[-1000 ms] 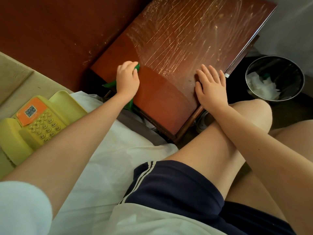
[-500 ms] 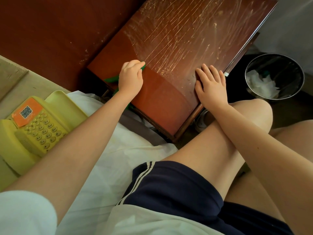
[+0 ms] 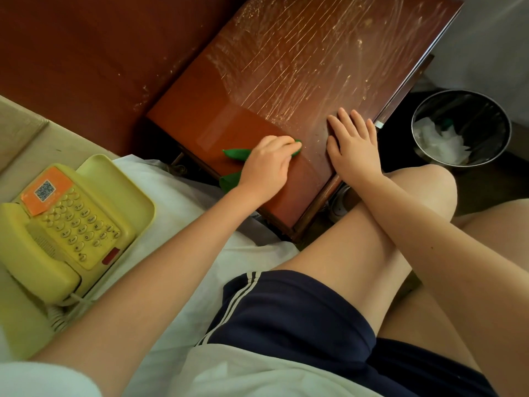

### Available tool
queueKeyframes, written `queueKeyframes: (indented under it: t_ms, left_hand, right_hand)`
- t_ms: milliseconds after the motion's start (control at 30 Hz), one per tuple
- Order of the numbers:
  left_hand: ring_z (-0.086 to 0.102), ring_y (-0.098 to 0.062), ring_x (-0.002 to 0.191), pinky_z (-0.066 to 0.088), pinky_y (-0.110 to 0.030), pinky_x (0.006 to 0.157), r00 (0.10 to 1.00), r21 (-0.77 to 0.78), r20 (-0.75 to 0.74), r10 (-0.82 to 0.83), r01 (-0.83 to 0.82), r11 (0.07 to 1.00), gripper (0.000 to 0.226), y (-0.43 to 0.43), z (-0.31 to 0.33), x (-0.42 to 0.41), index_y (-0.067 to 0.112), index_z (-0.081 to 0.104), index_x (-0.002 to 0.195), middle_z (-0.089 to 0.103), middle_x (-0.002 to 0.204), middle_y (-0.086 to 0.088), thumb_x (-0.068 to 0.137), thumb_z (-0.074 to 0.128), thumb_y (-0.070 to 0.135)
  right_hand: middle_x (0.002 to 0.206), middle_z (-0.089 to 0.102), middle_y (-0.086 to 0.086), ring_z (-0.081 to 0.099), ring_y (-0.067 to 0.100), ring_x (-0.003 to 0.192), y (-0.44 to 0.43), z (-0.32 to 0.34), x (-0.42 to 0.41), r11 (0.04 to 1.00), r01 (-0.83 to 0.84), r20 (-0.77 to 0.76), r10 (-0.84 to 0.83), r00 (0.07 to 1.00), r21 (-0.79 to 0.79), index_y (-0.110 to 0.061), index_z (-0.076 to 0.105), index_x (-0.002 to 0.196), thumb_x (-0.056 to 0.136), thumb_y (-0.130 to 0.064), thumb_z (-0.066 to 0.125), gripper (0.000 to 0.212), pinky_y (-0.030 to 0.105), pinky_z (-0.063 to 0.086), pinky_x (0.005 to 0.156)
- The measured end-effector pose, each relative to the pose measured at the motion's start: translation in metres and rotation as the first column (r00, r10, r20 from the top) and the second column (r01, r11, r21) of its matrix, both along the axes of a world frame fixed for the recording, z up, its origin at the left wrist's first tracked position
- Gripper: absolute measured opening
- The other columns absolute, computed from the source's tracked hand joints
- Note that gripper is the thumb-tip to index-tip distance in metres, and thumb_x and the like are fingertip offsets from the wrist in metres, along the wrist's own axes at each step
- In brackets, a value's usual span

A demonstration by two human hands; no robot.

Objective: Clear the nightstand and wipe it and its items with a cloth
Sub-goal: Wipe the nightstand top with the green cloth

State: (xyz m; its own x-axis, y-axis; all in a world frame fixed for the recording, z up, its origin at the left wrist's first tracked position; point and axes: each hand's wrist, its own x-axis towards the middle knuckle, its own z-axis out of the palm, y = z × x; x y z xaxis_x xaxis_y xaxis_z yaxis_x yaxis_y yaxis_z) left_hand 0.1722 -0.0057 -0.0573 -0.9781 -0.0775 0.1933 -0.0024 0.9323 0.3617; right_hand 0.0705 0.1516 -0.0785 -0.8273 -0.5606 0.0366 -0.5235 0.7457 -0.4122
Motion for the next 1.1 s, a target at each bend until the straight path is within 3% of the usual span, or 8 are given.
queueKeyframes:
  t_ms: [333, 433, 500, 567, 700, 833, 933, 1100]
  left_hand:
    - [0.058, -0.032, 0.091, 0.050, -0.043, 0.080, 0.935, 0.014, 0.030, -0.355, 0.354, 0.935, 0.034, 0.044, 0.000, 0.025, -0.001, 0.066, 0.112, 0.065, 0.108, -0.015, 0.089, 0.042, 0.005]
    - [0.055, -0.027, 0.097, 0.045, -0.035, 0.087, 0.896, 0.091, 0.005, -0.445, 0.443, 0.892, 0.033, 0.039, -0.004, 0.032, -0.001, 0.066, 0.114, 0.065, 0.110, -0.015, 0.088, 0.045, 0.002]
    - [0.050, -0.022, 0.106, 0.039, -0.028, 0.095, 0.956, 0.201, -0.045, -0.289, 0.292, 0.935, 0.032, 0.031, -0.006, 0.034, 0.002, 0.064, 0.118, 0.064, 0.114, -0.014, 0.091, 0.046, 0.004]
    - [0.049, -0.020, 0.113, 0.036, -0.028, 0.100, 0.997, 0.278, -0.071, 0.023, -0.002, 0.961, 0.032, 0.020, -0.003, 0.025, 0.006, 0.062, 0.122, 0.063, 0.119, -0.011, 0.092, 0.048, 0.006]
    - [0.045, -0.022, 0.121, 0.027, -0.018, 0.097, 0.914, 0.271, -0.022, 0.405, -0.384, 0.883, 0.034, -0.022, 0.007, -0.004, 0.008, 0.056, 0.128, 0.056, 0.129, -0.008, 0.097, 0.044, 0.010]
    - [0.040, -0.019, 0.124, 0.029, -0.018, 0.094, 0.815, 0.169, 0.029, 0.578, -0.574, 0.801, 0.035, -0.074, 0.003, -0.029, 0.011, 0.052, 0.132, 0.050, 0.134, -0.005, 0.099, 0.042, 0.013]
    - [0.040, -0.018, 0.125, 0.035, -0.024, 0.099, 0.777, 0.108, 0.047, 0.628, -0.629, 0.770, 0.036, -0.095, 0.003, -0.045, 0.010, 0.052, 0.132, 0.051, 0.133, -0.005, 0.099, 0.041, 0.011]
    - [0.044, -0.019, 0.122, 0.039, -0.024, 0.094, 0.744, 0.059, 0.051, 0.666, -0.668, 0.742, 0.036, -0.096, 0.002, -0.054, 0.009, 0.054, 0.131, 0.053, 0.131, -0.004, 0.099, 0.039, 0.008]
  right_hand:
    - [0.155, 0.024, 0.006, 0.013, 0.026, 0.144, -0.002, 0.001, 0.001, 1.000, 0.005, -0.009, -0.005, 1.000, 0.009, -0.015, 0.034, 0.145, 0.102, -0.026, 0.033, 0.045, 0.042, 0.001, 0.116]
    - [0.155, 0.025, 0.006, 0.013, 0.027, 0.144, -0.001, 0.001, 0.000, 1.000, 0.011, -0.003, -0.011, 1.000, 0.004, -0.014, 0.034, 0.145, 0.102, -0.025, 0.033, 0.045, 0.042, 0.001, 0.116]
    - [0.154, 0.025, 0.006, 0.013, 0.027, 0.144, -0.001, 0.000, 0.000, 1.000, 0.008, -0.002, -0.008, 1.000, -0.004, -0.014, 0.035, 0.144, 0.101, -0.025, 0.034, 0.044, 0.042, 0.002, 0.116]
    - [0.154, 0.026, 0.005, 0.013, 0.026, 0.144, -0.001, 0.001, 0.000, 1.000, 0.014, -0.002, -0.014, 1.000, -0.006, -0.015, 0.036, 0.144, 0.101, -0.025, 0.034, 0.044, 0.042, 0.002, 0.116]
    - [0.155, 0.024, 0.005, 0.012, 0.026, 0.145, -0.001, 0.001, 0.001, 1.000, 0.008, 0.008, -0.008, 1.000, -0.006, -0.015, 0.035, 0.145, 0.102, -0.025, 0.033, 0.044, 0.040, 0.000, 0.115]
    - [0.155, 0.025, 0.005, 0.013, 0.026, 0.145, -0.001, 0.000, 0.001, 1.000, 0.013, 0.004, -0.013, 1.000, -0.024, -0.015, 0.035, 0.144, 0.102, -0.025, 0.034, 0.044, 0.041, 0.000, 0.115]
    - [0.155, 0.025, 0.004, 0.012, 0.026, 0.145, -0.001, -0.001, 0.002, 1.000, 0.015, 0.007, -0.015, 1.000, -0.026, -0.016, 0.035, 0.144, 0.102, -0.025, 0.034, 0.044, 0.040, -0.001, 0.116]
    - [0.154, 0.028, 0.005, 0.014, 0.026, 0.144, -0.002, -0.001, 0.001, 0.998, 0.030, -0.004, -0.031, 1.000, -0.046, -0.015, 0.038, 0.143, 0.101, -0.024, 0.035, 0.043, 0.041, 0.000, 0.116]
